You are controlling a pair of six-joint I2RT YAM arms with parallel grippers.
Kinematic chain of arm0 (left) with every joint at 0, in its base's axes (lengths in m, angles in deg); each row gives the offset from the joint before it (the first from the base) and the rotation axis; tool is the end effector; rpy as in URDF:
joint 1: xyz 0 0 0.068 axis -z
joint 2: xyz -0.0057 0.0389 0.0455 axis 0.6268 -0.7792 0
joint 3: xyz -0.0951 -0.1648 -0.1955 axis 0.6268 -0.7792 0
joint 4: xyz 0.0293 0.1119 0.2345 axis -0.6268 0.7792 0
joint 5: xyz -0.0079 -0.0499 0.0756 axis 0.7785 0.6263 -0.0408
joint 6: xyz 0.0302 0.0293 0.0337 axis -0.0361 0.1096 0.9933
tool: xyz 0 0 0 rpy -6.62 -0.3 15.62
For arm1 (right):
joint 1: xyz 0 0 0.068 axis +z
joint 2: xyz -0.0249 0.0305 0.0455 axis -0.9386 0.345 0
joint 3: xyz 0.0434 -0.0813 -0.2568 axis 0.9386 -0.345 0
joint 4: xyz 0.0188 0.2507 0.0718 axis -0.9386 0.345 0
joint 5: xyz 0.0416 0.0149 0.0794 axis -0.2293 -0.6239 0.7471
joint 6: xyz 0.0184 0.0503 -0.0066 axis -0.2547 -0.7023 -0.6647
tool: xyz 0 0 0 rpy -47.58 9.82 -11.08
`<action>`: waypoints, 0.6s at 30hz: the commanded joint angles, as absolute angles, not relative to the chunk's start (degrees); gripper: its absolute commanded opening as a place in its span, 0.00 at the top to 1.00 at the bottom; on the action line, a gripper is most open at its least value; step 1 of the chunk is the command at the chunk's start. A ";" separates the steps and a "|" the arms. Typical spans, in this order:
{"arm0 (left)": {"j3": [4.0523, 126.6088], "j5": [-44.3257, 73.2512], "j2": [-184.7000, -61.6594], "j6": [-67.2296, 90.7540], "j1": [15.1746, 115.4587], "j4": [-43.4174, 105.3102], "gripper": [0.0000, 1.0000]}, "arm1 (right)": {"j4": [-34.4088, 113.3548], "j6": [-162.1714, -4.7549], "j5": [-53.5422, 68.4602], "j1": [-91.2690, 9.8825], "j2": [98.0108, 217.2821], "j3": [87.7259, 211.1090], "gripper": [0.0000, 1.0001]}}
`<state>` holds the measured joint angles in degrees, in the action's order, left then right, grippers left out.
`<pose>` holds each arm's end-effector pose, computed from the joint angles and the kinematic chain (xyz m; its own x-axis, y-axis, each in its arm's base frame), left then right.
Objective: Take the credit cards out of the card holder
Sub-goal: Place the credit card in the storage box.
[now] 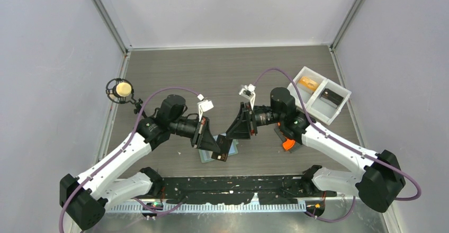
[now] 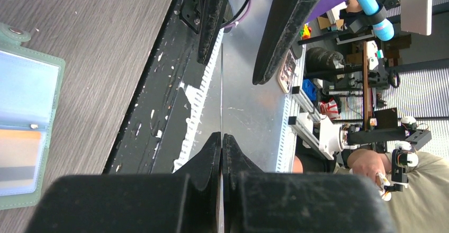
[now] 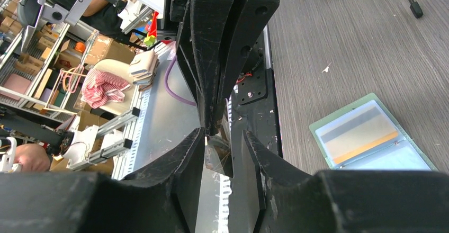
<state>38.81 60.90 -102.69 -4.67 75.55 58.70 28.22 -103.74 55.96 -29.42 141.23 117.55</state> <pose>0.1407 -0.1413 0.2951 -0.8192 0.2729 -0.5045 0.5632 0.2163 -0.7975 0.1709 0.1844 0.3040 -0.5685 -0.1506 -0.8088 -0.8138 -0.0414 0.5797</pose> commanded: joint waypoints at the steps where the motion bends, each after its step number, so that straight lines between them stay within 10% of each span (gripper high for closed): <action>1: 40.27 63.11 -102.57 -3.97 75.36 58.45 1.00 | 26.33 -103.10 57.52 -29.09 141.72 119.12 0.62; 8: 39.96 63.19 -102.90 -3.87 75.33 58.14 1.00 | 26.40 -103.28 58.61 -28.91 143.06 119.01 0.66; 14: 39.83 62.79 -102.73 -3.62 75.36 58.01 0.99 | 21.31 -106.09 60.79 -28.76 143.20 117.86 0.93; 18: 41.15 56.83 -102.06 -1.00 75.34 62.80 0.61 | 19.00 -109.08 58.00 -29.74 143.15 117.38 0.95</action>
<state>38.81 60.99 -103.00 -3.57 75.55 58.96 25.32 -106.04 59.06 -29.16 143.48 117.27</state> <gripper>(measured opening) 0.189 0.068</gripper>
